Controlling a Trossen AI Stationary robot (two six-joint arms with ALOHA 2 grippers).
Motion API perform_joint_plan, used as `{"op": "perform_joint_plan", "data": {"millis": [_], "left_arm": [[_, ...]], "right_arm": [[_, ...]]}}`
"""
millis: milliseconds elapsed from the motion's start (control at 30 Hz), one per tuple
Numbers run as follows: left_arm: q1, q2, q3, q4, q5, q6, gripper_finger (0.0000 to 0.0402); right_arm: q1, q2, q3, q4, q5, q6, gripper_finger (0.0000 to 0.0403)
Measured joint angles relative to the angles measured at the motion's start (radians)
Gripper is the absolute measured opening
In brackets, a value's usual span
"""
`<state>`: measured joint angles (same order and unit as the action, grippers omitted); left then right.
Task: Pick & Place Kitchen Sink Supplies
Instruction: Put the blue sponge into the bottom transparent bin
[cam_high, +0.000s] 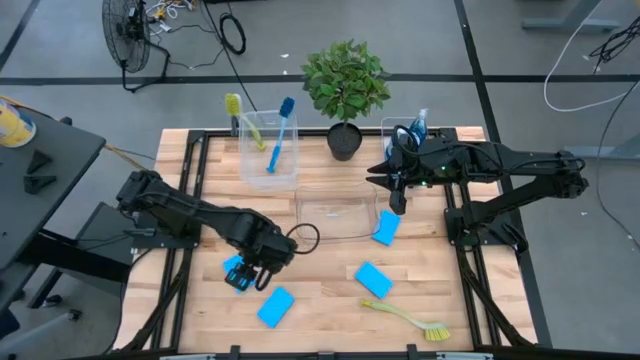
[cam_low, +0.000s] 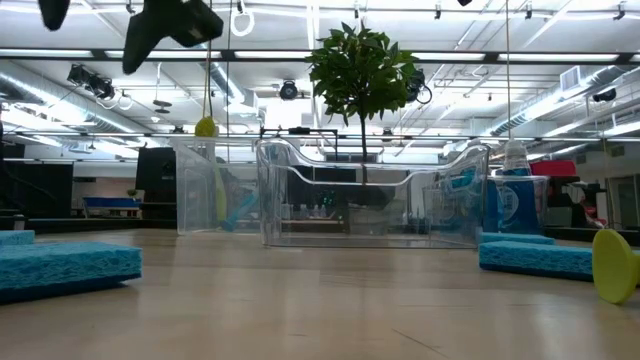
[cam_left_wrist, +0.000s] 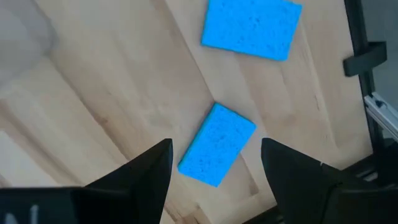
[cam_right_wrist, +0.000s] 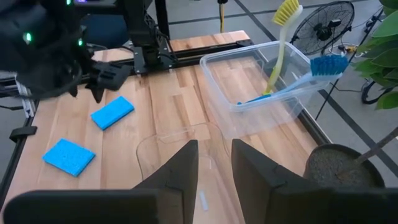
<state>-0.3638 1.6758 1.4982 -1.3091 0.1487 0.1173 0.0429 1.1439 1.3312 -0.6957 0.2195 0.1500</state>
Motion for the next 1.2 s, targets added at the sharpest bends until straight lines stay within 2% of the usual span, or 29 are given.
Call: {"op": "perform_joint_plan", "data": {"millis": [167,433,733,1000,1200], "left_arm": [[-0.007,0.06,0.0,0.0,0.051,0.0,0.0252],[-0.047,0.139,0.0,-0.001,0.073,0.043,0.0252],[-0.109,0.205,-0.004,-0.004,0.041,0.11,0.0252],[-0.119,0.208,-0.13,0.001,0.046,0.104,0.0252],[-0.117,0.208,-0.216,0.106,0.042,0.113,0.0252]], "right_arm": [[0.0,0.0,0.0,0.0,0.0,0.0,0.0098],[0.0,0.0,0.0,-0.001,0.0,-0.001,0.0098],[0.0,0.0,0.0,-0.002,0.0,-0.001,0.0098],[0.0,0.0,0.0,-0.004,-0.001,0.007,0.0098],[0.0,0.0,0.0,-0.008,-0.001,0.025,0.0098]]}}
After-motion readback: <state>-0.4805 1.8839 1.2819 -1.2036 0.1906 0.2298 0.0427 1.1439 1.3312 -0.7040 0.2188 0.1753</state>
